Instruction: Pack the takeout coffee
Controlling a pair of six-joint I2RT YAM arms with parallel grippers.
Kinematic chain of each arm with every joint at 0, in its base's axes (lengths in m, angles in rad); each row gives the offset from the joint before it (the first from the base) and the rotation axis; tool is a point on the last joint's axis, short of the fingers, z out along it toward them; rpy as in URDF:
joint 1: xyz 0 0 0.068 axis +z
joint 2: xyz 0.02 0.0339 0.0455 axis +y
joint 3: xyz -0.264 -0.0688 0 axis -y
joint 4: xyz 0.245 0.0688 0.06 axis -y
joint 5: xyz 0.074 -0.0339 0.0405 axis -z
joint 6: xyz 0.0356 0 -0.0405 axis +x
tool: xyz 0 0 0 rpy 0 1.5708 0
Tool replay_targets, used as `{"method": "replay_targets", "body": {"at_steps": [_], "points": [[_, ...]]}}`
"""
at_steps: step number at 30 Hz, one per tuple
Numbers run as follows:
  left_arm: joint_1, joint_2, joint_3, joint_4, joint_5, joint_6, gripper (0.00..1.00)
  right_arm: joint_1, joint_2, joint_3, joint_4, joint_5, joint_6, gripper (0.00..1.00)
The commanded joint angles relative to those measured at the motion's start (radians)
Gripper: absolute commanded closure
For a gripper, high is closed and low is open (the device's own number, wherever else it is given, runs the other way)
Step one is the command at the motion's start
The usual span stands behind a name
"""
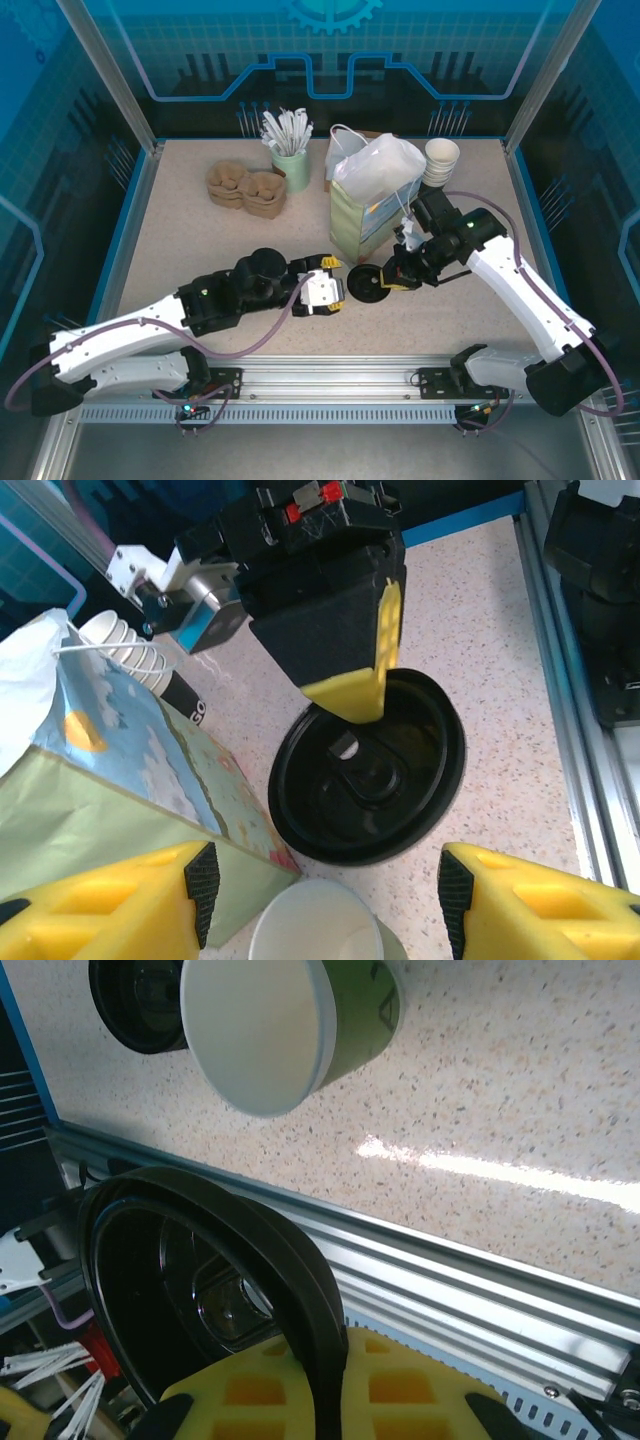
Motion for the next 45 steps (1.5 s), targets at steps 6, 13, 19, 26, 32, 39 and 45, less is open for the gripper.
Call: {"method": "replay_targets", "body": {"at_steps": [6,13,19,26,32,39,45], "points": [[-0.012,0.076,0.008,0.007,-0.031,0.14,0.38,-0.017,-0.006,-0.007,-0.017,-0.064,-0.015,1.0],[-0.017,0.083,-0.015,0.05,-0.046,0.169,0.44,-0.016,-0.003,-0.014,-0.01,-0.067,-0.011,1.0],[-0.017,0.091,-0.032,0.056,-0.031,0.195,0.43,-0.016,-0.004,-0.018,-0.013,-0.065,-0.01,1.0],[-0.018,0.102,-0.035,0.063,-0.018,0.197,0.43,-0.013,-0.006,-0.026,-0.006,-0.068,-0.004,1.0],[-0.018,0.12,-0.03,0.078,-0.013,0.197,0.47,-0.006,-0.006,-0.033,0.004,-0.07,0.005,1.0],[-0.023,0.136,-0.025,0.102,-0.014,0.193,0.5,0.005,-0.005,-0.034,0.008,-0.07,0.013,1.0],[-0.035,0.143,-0.022,0.11,-0.009,0.192,0.6,0.013,0.002,-0.032,0.012,-0.071,0.016,1.0]]}}
